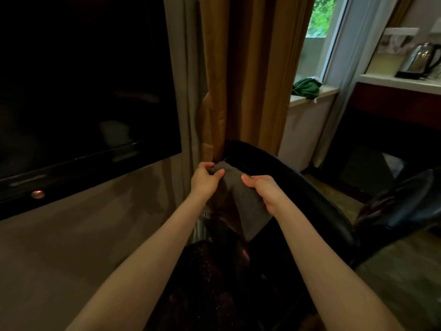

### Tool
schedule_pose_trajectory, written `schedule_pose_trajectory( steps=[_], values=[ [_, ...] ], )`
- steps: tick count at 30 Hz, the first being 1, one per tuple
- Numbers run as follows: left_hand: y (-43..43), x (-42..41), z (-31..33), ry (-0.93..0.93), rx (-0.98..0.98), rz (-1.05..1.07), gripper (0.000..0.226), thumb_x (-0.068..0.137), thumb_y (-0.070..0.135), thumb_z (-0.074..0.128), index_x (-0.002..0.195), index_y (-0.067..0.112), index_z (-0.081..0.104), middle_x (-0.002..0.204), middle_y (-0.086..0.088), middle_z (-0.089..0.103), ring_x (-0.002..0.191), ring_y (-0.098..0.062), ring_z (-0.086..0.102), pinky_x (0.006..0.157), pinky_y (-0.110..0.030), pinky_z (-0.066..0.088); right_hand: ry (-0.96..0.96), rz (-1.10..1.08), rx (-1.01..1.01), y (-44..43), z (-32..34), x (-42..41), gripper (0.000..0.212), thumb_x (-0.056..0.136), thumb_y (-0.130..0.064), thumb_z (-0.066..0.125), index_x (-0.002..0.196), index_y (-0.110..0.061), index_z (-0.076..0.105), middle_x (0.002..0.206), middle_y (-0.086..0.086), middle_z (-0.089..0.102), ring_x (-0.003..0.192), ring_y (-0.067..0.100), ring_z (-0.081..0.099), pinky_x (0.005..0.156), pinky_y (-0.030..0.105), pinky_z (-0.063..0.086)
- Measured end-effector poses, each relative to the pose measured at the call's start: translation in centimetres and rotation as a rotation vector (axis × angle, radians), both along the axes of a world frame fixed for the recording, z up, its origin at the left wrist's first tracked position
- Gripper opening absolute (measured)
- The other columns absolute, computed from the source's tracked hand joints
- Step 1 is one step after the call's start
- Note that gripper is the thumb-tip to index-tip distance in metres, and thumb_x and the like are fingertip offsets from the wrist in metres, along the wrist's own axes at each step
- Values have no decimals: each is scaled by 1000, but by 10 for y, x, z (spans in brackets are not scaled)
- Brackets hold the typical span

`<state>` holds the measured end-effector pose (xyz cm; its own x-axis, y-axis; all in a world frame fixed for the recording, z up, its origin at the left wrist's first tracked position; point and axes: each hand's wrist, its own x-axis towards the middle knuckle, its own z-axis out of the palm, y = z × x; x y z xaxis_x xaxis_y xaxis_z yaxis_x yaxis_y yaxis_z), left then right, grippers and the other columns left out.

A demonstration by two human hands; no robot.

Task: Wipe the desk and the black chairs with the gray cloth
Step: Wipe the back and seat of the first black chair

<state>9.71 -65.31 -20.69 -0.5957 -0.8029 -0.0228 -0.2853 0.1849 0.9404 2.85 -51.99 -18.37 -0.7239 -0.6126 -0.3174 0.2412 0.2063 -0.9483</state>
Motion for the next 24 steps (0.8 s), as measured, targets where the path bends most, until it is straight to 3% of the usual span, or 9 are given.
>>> schedule_pose_trajectory(
  steps=[4,6,8,10,13,16,18,21,24],
  values=[
    [2,-16,1,-122,30,185,62,87,43,58,138,18,33,142,-12,33,131,-33,31,107,-45,31,-73,-125,8,-22,7,-13,29,92,-19,59,115,-1,61,98,13,65,79,21,60,69,29,49],
    [5,-26,-5,-87,270,237,73,86,49,58,142,15,26,145,-14,29,132,-34,31,107,-42,30,-101,-152,10,-35,9,-23,32,91,-21,60,117,-1,60,110,15,64,87,24,60,77,34,48],
    [6,-36,-16,83,613,178,97,75,64,61,147,13,20,145,-12,33,130,-34,38,107,-43,35,-108,-121,7,-49,9,-32,33,91,-21,61,116,-1,60,113,15,64,94,26,61,84,36,49],
    [4,-47,-27,211,864,7,113,56,82,59,143,14,35,135,-9,49,120,-31,51,102,-44,42,-124,-80,1,-61,7,-38,32,91,-21,61,116,-1,61,115,15,64,100,27,61,89,37,49],
    [4,-54,-17,386,922,-103,76,85,69,39,128,8,54,123,-16,58,113,-29,55,94,-39,47,-202,-54,-50,-67,4,-49,29,91,-18,60,114,-1,62,114,13,64,95,25,60,82,35,48],
    [-2,-65,-15,470,919,-160,66,91,60,35,125,8,56,118,-17,60,106,-27,58,85,-34,48,-237,-20,-118,-69,3,-58,26,91,-17,60,112,-2,62,107,11,64,92,23,60,83,33,47],
    [1,-67,-17,497,931,-139,63,91,58,35,123,8,58,113,-16,62,100,-26,60,81,-33,50,-135,2,-87,-72,1,-62,25,91,-18,61,109,-2,64,106,12,66,90,23,62,82,32,50],
    [1,-71,-24,511,941,-99,65,92,59,33,128,10,55,119,-16,60,107,-28,58,85,-35,50,206,87,47,-75,3,-66,27,93,-23,58,106,-1,66,98,13,68,79,20,65,73,29,54],
    [-1,-67,-26,478,951,-105,67,91,62,31,126,11,55,119,-14,59,105,-26,57,82,-36,48,408,192,134,-75,7,-70,29,91,-26,60,106,-3,68,101,14,69,90,24,66,85,36,54]
  ],
)
